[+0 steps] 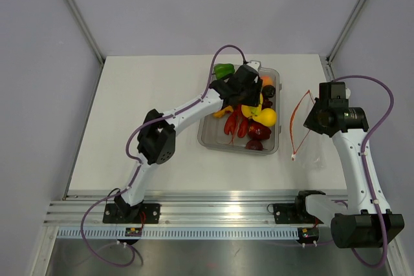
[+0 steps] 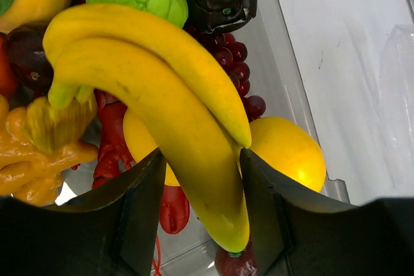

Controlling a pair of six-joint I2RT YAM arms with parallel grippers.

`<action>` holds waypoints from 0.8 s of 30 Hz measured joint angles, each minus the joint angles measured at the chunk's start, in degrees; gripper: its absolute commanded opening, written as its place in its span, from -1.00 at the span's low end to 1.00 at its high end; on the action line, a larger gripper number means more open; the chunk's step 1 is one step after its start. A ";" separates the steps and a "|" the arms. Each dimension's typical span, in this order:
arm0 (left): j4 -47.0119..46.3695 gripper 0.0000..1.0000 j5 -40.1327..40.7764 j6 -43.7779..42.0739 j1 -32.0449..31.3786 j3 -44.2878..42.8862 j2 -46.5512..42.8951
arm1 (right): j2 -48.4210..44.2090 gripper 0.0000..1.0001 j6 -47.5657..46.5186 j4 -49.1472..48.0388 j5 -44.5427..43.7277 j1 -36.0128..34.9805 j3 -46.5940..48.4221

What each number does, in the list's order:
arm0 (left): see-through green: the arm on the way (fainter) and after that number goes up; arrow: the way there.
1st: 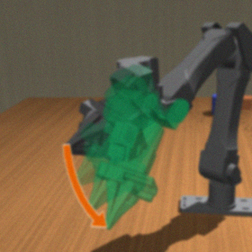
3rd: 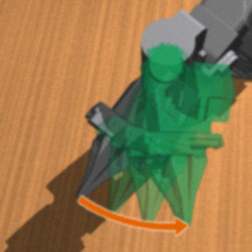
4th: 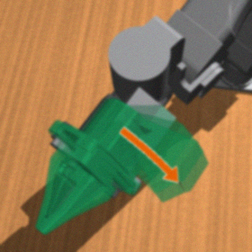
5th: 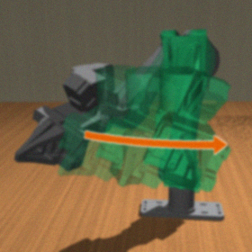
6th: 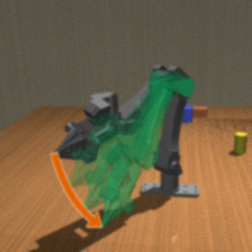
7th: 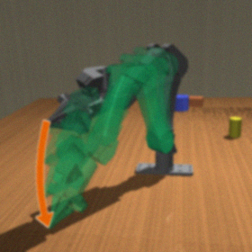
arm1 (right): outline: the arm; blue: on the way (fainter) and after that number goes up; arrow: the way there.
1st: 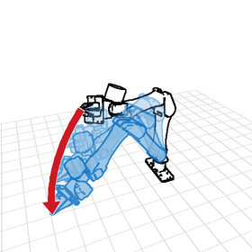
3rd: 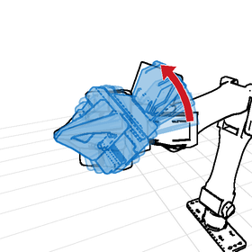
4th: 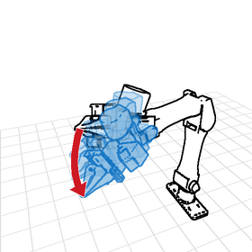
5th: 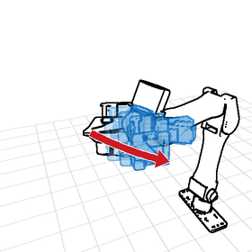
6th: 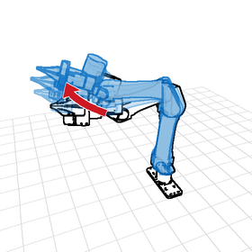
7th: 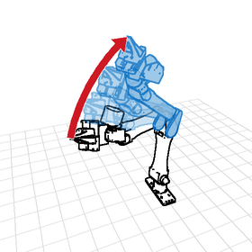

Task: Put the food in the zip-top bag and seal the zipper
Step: Pick up the fake fruit from the bin.

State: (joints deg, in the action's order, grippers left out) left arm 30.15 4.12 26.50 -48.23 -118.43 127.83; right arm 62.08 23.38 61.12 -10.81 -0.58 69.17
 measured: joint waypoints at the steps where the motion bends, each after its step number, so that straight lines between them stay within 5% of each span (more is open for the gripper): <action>1: 0.02 -0.17 -0.52 0.35 0.13 0.00 0.13 | 0.00 -1.00 0.04 0.00 0.00 0.00 0.00; 9: -1.75 -1.00 -4.24 -1.07 0.52 5.29 -3.30 | 0.00 -1.00 0.44 0.00 0.02 0.00 0.00; 17: -2.45 -1.00 -14.29 -9.16 2.69 18.43 -16.94 | 0.00 -1.00 0.46 -0.04 0.50 0.00 0.00; 24: -1.95 -1.00 -35.01 -15.78 6.51 19.85 -23.65 | 0.00 -1.00 0.63 -0.61 2.71 0.00 0.00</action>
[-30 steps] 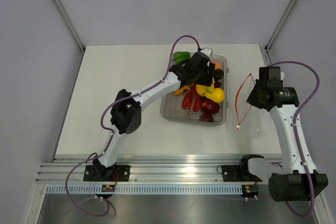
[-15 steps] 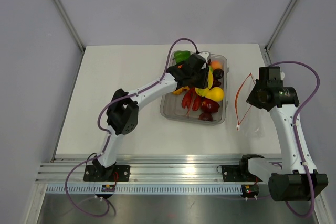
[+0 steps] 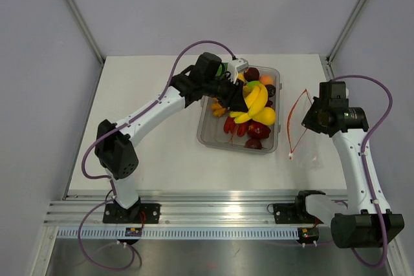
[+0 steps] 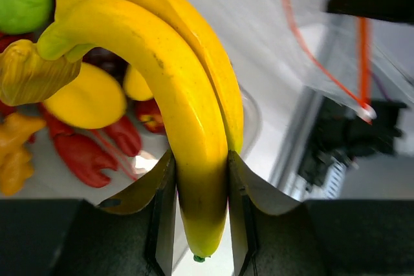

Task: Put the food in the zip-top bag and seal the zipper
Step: Pick up the fake fruit from the bin, then place the fake fruit in the zipper food storage bag.

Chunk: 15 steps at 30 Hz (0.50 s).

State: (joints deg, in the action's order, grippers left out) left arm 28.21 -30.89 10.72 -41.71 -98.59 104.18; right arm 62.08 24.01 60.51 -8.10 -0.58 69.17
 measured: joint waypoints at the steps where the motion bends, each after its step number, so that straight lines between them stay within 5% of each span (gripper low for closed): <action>1: 0.72 -1.00 -5.88 -1.03 0.39 0.00 -0.39 | 0.00 -1.00 0.00 -0.20 0.52 0.00 0.00; 11: 3.96 -1.00 -36.94 -6.36 1.81 2.16 -2.27 | 2.34 -1.00 -2.03 -2.64 10.88 0.00 0.61; 15: -9.46 -1.00 -44.78 3.17 3.61 10.54 -7.34 | 5.03 -1.00 -3.34 -3.02 14.73 0.00 1.64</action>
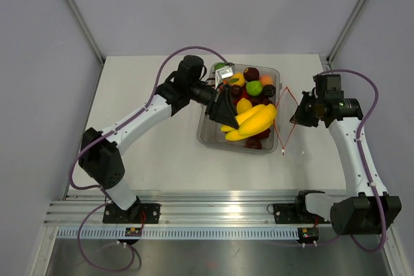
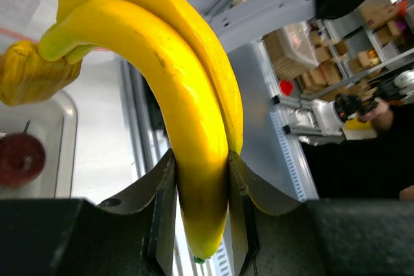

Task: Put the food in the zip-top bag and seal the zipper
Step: Place the fake fruit in the zipper food storage bag.

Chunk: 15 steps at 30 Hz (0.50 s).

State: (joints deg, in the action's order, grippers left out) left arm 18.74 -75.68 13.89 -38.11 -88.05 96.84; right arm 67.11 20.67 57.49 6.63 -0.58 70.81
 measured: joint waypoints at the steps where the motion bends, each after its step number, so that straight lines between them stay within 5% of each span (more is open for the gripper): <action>1: -4.55 -1.00 -0.90 2.93 0.28 1.97 -1.07 | 0.52 -1.00 -0.17 -0.31 0.55 0.00 0.02; 7: -40.85 -1.00 -2.95 30.64 0.96 10.86 -4.57 | 1.70 -1.00 -0.57 -1.62 4.15 0.00 0.02; 11: -71.14 -1.00 -1.73 58.18 0.72 10.84 -0.74 | 1.68 -1.00 -0.55 -2.82 7.74 0.00 0.02; 15: -84.72 -1.00 0.81 76.72 -0.44 5.77 8.39 | 1.40 -1.00 -0.55 -2.86 9.73 0.00 0.02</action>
State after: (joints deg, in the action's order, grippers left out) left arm -65.98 -74.87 90.61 -38.54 -82.28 105.23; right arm 68.51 20.12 54.63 16.36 -0.58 70.83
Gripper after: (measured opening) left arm 0.329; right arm 0.011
